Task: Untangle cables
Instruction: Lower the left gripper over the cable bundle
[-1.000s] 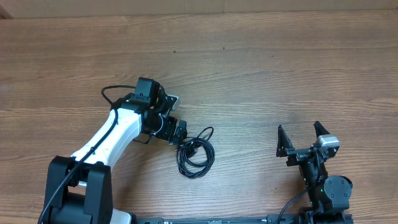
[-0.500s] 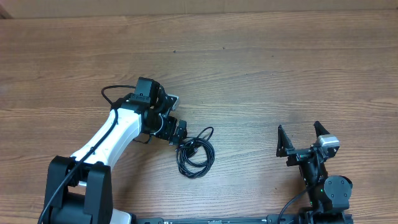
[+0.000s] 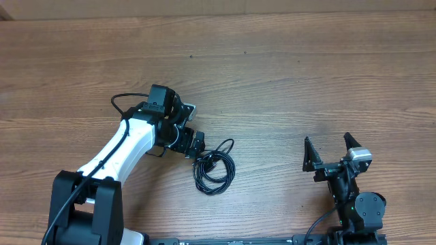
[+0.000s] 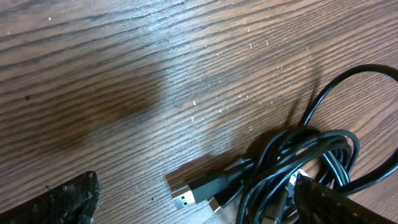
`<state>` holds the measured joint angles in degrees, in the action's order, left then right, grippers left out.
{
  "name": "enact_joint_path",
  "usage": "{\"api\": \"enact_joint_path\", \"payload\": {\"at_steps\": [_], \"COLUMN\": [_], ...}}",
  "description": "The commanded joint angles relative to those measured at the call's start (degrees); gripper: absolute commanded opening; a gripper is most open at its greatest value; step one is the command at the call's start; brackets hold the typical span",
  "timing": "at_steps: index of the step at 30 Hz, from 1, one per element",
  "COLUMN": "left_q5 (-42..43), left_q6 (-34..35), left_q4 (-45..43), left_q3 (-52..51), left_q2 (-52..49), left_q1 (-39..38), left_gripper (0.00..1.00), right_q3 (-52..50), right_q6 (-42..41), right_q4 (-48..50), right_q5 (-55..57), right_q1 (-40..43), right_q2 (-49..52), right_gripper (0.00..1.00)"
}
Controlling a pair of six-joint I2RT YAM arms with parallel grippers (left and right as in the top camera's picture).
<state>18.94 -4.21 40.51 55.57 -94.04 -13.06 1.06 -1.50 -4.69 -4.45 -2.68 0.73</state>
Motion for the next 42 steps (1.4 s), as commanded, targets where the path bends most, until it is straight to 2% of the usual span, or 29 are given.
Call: {"api": "enact_joint_path", "payload": {"at_steps": [1, 42], "left_q5": [0.98, 1.03], "left_q6": [-0.33, -0.31], "left_q4": [-0.17, -0.94], "left_q3": [1.22, 1.22], "left_q2": [-0.52, -0.55], "left_q1": [-0.2, -0.2], "left_gripper": [1.0, 1.0], "right_q3": [-0.59, -0.59], "right_q6": [-0.11, -0.11], "right_q4": [0.24, 0.24], "right_q5": [0.52, 0.52], "right_q1": [-0.26, -0.26], "right_q2": [-0.57, -0.57], "right_gripper": [1.0, 1.0]}}
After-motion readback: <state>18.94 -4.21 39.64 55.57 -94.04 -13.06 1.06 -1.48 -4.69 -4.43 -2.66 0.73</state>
